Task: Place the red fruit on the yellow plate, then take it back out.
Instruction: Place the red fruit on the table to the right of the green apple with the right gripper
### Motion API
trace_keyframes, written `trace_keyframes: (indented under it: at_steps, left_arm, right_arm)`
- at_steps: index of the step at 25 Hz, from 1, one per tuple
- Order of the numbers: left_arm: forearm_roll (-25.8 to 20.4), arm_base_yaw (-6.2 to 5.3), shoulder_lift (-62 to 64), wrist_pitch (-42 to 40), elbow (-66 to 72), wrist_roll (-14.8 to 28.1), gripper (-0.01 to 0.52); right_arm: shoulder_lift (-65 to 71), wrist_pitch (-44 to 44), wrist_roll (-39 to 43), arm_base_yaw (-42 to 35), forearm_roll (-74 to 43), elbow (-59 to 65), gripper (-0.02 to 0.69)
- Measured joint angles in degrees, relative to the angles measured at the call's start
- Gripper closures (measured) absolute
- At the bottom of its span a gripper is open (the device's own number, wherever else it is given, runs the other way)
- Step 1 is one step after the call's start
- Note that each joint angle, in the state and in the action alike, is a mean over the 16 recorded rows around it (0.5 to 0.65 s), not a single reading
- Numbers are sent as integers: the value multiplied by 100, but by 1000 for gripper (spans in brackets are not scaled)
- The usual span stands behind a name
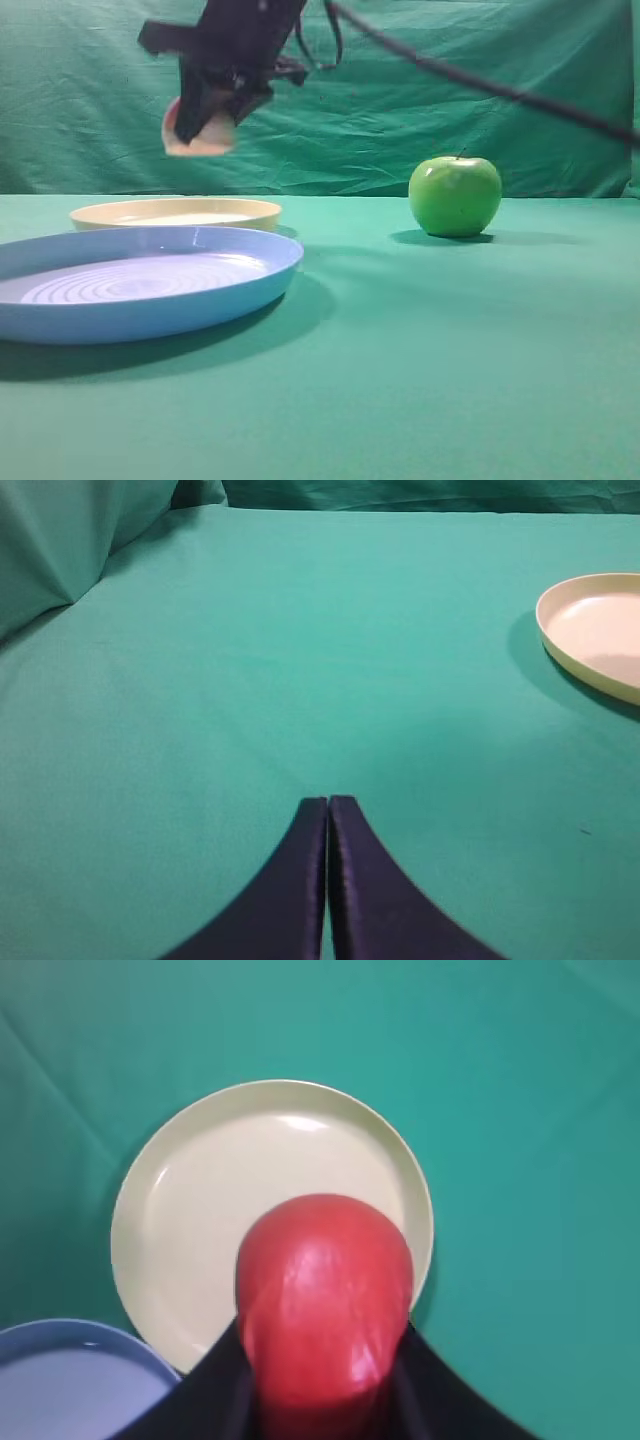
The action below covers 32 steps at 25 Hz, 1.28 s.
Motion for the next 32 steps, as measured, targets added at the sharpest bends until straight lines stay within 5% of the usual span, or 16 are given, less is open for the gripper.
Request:
trace_keyframes:
  at_steps: [14, 32]
  left_arm:
    - [0, 0, 0, 0, 0, -10, 514]
    - [0, 0, 0, 0, 0, -11, 514]
  right_arm:
    - [-2217, 828, 847, -544, -631, 1629, 478]
    - [-5013, -1612, 1038, -1819, -653, 7368, 478]
